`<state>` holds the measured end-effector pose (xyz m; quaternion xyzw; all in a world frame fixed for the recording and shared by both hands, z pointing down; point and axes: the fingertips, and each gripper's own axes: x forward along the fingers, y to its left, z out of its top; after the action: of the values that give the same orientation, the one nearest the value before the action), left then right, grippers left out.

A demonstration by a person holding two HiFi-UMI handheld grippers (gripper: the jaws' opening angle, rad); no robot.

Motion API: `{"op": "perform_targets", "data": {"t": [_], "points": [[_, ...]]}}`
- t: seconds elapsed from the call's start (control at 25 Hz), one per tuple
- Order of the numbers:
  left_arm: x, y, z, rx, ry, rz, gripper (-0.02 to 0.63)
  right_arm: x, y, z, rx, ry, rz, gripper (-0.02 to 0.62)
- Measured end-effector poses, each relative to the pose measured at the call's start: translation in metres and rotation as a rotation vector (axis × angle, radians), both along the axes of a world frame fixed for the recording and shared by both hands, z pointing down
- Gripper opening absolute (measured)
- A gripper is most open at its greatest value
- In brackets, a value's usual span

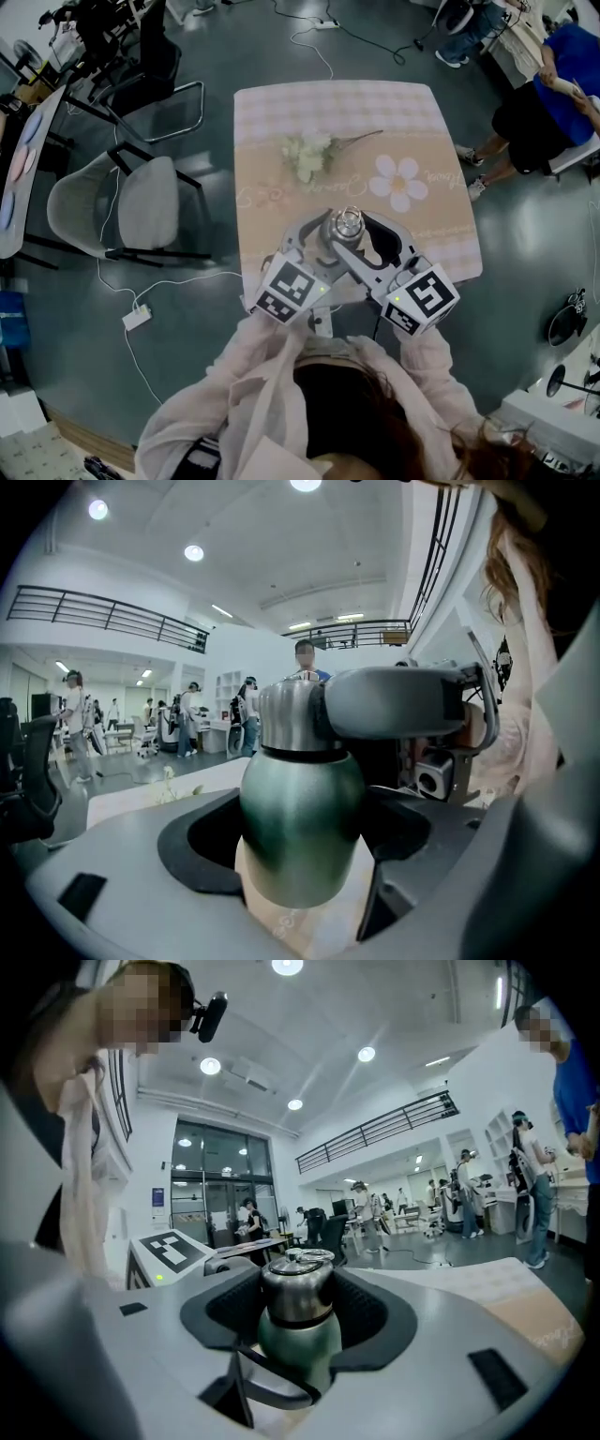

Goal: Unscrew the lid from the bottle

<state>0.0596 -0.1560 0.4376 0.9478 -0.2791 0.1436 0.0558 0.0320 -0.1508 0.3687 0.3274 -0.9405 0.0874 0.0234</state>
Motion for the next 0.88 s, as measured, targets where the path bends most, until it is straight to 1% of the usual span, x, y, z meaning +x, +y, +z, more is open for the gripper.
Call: {"op": "perform_targets", "data": {"t": [0.28, 0.44, 0.56, 0.72, 0.88], "points": [[-0.001, 0.005, 0.001, 0.002, -0.010, 0.041, 0.379, -0.003, 0.007, 0.000, 0.022, -0.026, -0.238, 0.253], [0.001, 0.011, 0.002, -0.001, -0.009, 0.078, 0.379, -0.004, 0.014, 0.000, 0.049, -0.021, -0.372, 0.253], [0.002, 0.013, 0.005, -0.007, -0.016, 0.100, 0.379, -0.004, 0.016, 0.002, 0.051, -0.009, -0.463, 0.253], [0.005, 0.015, 0.006, -0.009, -0.019, 0.115, 0.379, -0.002, 0.019, 0.003, 0.054, -0.010, -0.547, 0.253], [0.005, 0.016, 0.007, -0.011, -0.022, 0.117, 0.379, -0.001, 0.019, 0.004, 0.041, -0.030, -0.565, 0.253]]}}
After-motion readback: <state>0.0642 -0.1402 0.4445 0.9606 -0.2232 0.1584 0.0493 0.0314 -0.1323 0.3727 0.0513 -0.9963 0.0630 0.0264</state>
